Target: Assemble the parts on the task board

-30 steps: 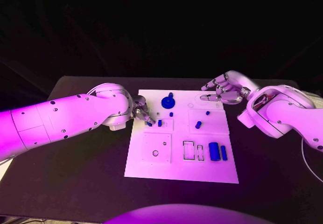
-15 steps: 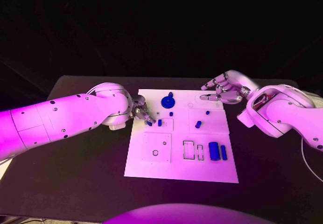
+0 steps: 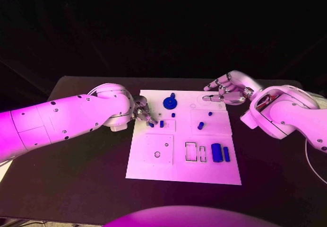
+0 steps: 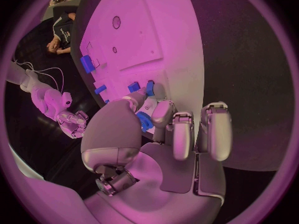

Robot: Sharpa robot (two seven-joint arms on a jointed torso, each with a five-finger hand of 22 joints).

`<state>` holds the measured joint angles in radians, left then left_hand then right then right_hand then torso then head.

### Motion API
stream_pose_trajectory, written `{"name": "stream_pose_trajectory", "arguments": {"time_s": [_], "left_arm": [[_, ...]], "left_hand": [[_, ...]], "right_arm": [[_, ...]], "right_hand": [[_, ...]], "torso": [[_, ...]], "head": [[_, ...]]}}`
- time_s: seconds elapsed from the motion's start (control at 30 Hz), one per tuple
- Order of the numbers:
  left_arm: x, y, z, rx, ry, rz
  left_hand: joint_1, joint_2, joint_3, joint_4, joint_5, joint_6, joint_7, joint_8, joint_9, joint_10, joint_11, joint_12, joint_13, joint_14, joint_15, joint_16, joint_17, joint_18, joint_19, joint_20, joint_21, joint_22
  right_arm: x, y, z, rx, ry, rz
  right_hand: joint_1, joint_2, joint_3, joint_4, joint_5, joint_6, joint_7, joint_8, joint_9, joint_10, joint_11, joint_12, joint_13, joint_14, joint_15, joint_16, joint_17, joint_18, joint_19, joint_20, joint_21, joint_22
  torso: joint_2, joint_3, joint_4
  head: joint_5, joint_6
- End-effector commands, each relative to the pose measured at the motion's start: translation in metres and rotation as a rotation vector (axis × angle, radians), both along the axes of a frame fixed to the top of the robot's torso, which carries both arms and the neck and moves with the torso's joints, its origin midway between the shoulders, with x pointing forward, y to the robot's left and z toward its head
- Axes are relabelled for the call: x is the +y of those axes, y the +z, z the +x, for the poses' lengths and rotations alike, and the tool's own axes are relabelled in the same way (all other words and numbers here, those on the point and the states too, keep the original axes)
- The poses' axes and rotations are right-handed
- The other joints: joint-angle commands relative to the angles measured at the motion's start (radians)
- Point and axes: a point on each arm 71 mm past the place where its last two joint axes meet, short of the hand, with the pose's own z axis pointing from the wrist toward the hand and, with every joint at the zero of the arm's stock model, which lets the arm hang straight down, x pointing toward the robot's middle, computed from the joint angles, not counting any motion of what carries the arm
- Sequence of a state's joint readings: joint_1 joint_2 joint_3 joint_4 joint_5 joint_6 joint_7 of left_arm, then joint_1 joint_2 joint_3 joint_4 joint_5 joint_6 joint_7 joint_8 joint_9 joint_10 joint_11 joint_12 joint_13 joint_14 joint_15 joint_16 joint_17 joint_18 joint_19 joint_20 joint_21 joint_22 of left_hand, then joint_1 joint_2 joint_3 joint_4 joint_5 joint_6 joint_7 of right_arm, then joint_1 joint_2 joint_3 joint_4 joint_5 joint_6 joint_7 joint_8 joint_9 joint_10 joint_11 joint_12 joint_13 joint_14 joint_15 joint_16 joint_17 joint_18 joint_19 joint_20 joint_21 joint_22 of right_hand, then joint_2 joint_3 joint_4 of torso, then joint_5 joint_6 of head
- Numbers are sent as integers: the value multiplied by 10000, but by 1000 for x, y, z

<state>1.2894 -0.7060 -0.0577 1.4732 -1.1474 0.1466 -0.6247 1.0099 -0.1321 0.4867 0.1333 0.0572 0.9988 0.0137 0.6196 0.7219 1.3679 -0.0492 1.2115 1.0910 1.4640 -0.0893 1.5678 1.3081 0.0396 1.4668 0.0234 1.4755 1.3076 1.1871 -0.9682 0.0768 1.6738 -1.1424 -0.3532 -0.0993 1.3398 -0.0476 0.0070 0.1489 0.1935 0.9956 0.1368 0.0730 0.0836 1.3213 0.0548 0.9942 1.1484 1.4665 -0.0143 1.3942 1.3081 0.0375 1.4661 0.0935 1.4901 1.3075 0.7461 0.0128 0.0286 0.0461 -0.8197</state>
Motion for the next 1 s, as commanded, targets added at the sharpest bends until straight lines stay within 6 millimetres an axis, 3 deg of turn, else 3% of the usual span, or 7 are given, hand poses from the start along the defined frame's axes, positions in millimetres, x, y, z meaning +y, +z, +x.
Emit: {"name": "stream_pose_trajectory", "arguments": {"time_s": [0.03, 0.47, 1.0], "left_arm": [[0, -8, -4, 433, -113, 256], [-1, -7, -4, 298, -27, 150], [-3, -6, -4, 203, 16, 68]], "left_hand": [[-105, -17, -82, -1, 22, 59, -14, -20, -8, 59, -7, 35, 15, 1068, -74, 30, 2627, -102, 458, -73, 48, 1552], [-368, -14, -534, 202, 22, 176, -35, 10, -27, 139, -25, 72, 64, 1068, -84, 30, 2627, -120, 500, -80, 103, 1628], [-393, -1, -619, 231, 24, 208, -46, 26, -25, 167, -31, 103, 104, 1068, -87, 30, 2627, -131, 523, -83, 137, 1670]], "right_arm": [[1, -1, -1, 57, 117, -76], [1, -1, 0, 56, 128, -74], [2, -1, 0, 59, 132, -77]], "right_hand": [[-36, 42, -48, 13, 62, 27, 36, -42, 14, -63, -25, -35, -9, 533, -70, -47, 250, 25, -55, -44, -50, 1016], [-27, 39, -59, 11, 62, 25, 36, -43, 14, -68, -26, -42, -15, 531, -70, -56, 240, 27, -59, -45, -55, 1009], [-29, 41, -67, 15, 62, 25, 36, -43, 14, -65, -26, -36, -11, 531, -70, -58, 240, 29, -65, -45, -60, 1001]], "torso": [[-4, 5, 0], [-2, 0, 2], [2, 3, -4]], "head": [[-1, -9], [8, -16], [17, -34]]}}
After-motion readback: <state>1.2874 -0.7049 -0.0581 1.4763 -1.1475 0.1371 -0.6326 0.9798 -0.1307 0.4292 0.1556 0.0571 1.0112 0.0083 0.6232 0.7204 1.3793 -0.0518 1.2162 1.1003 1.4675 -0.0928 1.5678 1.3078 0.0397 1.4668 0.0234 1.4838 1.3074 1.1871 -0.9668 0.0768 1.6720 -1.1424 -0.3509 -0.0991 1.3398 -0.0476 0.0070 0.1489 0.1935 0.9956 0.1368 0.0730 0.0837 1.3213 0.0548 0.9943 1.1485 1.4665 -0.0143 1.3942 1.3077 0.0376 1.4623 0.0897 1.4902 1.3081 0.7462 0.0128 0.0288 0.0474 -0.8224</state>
